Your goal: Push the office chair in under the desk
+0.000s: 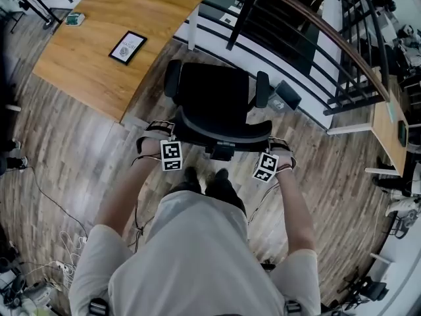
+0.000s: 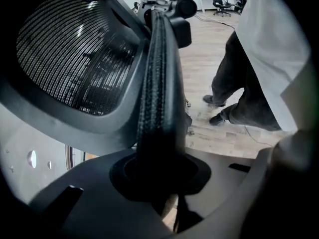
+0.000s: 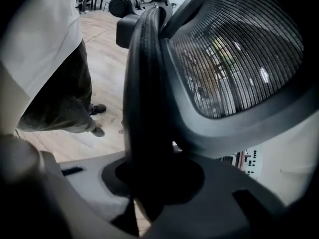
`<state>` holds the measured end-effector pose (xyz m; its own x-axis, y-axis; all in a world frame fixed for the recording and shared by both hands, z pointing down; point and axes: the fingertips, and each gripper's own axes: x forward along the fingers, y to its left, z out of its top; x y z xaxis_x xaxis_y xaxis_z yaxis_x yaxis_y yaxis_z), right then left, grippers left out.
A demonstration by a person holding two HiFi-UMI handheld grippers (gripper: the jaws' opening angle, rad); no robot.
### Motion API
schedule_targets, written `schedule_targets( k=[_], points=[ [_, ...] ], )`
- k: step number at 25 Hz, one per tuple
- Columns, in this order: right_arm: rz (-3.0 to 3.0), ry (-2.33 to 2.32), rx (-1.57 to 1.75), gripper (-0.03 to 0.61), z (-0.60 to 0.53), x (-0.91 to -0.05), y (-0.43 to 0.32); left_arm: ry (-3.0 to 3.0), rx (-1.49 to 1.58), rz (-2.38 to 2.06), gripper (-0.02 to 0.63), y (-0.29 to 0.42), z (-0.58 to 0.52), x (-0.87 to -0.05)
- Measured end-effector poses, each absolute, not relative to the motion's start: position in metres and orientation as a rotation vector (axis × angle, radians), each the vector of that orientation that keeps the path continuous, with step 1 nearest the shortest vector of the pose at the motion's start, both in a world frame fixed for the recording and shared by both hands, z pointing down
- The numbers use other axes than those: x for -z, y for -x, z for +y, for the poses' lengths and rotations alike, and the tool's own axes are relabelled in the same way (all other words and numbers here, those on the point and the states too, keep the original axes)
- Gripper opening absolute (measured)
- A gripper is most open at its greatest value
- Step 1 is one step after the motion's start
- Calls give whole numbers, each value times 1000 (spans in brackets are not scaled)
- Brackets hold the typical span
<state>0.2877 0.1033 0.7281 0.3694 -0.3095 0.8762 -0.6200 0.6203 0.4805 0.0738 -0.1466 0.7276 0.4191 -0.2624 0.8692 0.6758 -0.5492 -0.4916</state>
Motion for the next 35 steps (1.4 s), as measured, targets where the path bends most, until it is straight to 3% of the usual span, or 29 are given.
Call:
schedule_targets(
  k=[35],
  points=[
    [-1456, -518, 292, 80, -220, -717, -414, 1949, 1677, 263, 66, -98, -299, -721]
  ],
)
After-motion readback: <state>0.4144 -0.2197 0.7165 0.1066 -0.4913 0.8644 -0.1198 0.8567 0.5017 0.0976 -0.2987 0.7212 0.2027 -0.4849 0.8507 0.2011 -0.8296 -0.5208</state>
